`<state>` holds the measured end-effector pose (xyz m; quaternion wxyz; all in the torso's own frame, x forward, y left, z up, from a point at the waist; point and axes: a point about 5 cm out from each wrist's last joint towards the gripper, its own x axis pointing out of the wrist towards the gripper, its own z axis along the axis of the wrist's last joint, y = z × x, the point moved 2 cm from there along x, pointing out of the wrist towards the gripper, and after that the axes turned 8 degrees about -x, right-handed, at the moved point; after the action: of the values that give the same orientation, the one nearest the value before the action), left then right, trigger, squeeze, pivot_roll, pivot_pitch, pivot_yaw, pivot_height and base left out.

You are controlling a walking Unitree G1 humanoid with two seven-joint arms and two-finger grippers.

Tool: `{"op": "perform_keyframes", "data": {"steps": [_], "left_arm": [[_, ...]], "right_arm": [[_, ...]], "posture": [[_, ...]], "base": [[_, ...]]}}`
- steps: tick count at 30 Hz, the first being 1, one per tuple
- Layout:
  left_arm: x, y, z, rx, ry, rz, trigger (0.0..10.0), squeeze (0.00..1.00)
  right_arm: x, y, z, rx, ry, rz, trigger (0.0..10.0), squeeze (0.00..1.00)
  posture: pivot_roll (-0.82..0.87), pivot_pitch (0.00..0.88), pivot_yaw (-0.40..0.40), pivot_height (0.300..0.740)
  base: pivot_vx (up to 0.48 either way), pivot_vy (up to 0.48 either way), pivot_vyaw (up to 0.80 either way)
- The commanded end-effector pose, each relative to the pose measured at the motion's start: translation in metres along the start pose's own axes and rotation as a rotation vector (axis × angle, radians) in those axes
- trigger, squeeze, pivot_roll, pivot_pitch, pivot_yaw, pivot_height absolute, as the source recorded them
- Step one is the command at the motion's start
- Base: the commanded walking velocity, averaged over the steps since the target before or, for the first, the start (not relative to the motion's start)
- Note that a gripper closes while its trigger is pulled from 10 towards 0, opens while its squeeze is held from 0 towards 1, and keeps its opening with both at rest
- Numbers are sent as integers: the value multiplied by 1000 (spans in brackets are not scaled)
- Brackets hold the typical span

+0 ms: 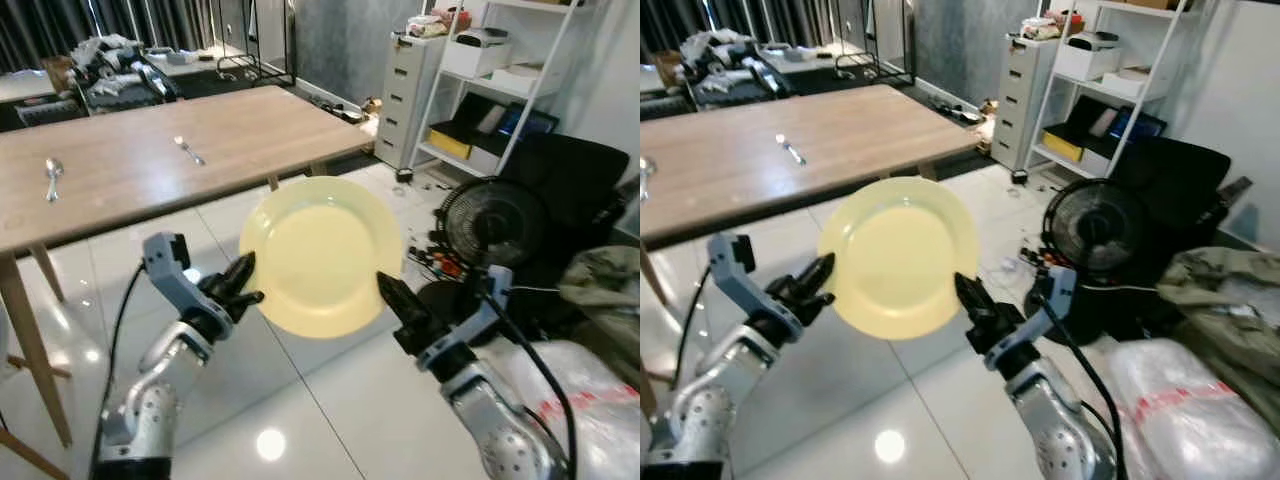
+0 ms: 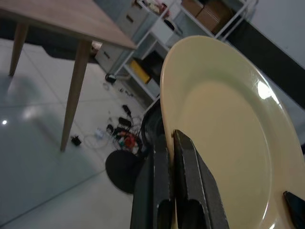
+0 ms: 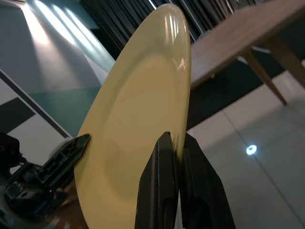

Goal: Setting the table

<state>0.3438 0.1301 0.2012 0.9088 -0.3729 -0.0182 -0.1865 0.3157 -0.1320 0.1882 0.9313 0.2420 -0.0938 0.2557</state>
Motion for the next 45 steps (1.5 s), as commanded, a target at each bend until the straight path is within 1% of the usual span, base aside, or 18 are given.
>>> {"op": "perform_keyframes", "data": {"steps": [1,9,18,24,30,35,45], "left_arm": [[-4,15,-1,30,8,79,10000,0],[-4,14,-1,30,10,78,10000,0],[-5,14,1,34,1,82,10000,0],[-9,17,5,49,-11,96,10000,0],[-20,22,12,78,-36,135,10000,0],[-26,22,14,124,-53,155,10000,0],[-29,20,15,134,-58,160,10000,0]], "right_arm": [[4,10,2,-7,-17,52,10000,0],[3,9,1,-11,-12,45,10000,0],[6,19,0,2,-9,95,10000,0],[10,23,-3,3,-2,111,10000,0],[17,28,-8,7,7,138,10000,0],[19,30,-11,22,17,159,10000,0],[20,32,-12,29,20,165,10000,0]], "posture": [[53,25,74,740],[54,29,76,740],[60,28,74,740],[86,32,65,740],[124,40,46,740],[139,44,37,740],[140,48,35,740]], "base": [[465,0,0],[465,0,0],[467,0,0],[467,0,0],[466,0,0],[466,0,688],[468,0,756]]}}
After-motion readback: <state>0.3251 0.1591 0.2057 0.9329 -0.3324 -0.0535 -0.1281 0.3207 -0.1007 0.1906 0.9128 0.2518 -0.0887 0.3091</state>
